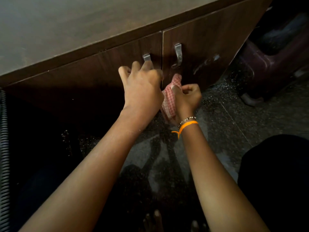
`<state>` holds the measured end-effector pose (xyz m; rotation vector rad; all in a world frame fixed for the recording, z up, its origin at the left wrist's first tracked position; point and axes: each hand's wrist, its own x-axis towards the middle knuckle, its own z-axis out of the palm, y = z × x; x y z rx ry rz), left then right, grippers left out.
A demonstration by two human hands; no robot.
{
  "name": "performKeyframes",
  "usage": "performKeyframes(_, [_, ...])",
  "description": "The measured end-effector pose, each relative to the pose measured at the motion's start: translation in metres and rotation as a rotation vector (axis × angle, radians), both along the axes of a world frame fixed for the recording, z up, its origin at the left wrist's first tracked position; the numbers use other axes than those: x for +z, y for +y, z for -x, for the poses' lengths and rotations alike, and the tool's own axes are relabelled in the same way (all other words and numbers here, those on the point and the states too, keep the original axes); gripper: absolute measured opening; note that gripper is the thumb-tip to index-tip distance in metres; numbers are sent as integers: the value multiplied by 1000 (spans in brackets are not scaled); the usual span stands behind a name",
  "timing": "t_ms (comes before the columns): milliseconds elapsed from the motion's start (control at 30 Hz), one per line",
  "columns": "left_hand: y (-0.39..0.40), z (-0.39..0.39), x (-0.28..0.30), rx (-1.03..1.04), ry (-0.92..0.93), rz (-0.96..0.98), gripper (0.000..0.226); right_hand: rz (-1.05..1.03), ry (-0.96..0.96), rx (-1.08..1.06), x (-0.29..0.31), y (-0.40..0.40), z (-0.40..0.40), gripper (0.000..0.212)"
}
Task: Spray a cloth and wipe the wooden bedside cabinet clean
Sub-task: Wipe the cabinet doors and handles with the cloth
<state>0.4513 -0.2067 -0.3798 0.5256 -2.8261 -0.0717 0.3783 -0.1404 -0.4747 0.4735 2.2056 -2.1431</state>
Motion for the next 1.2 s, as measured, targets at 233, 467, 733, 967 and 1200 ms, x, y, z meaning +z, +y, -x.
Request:
performKeyframes(233, [4, 3, -1, 12, -27, -2, 26, -72, 565, -56, 38, 2, -2, 28])
performKeyframes(467, [5, 10, -4, 12, -8, -21, 33, -261, 731, 27, 37, -9, 11, 29])
performKeyframes(733, [8, 10, -14, -25, 27, 7, 54, -176, 674, -19, 19, 9, 16, 25])
performKeyframes(967, [14, 18, -18, -48, 8, -36, 68, -348, 830, 131, 21, 8, 15, 27])
performKeyframes(1200, [12, 16, -20, -86, -12, -56, 73, 35, 254, 90, -34, 5, 13, 20])
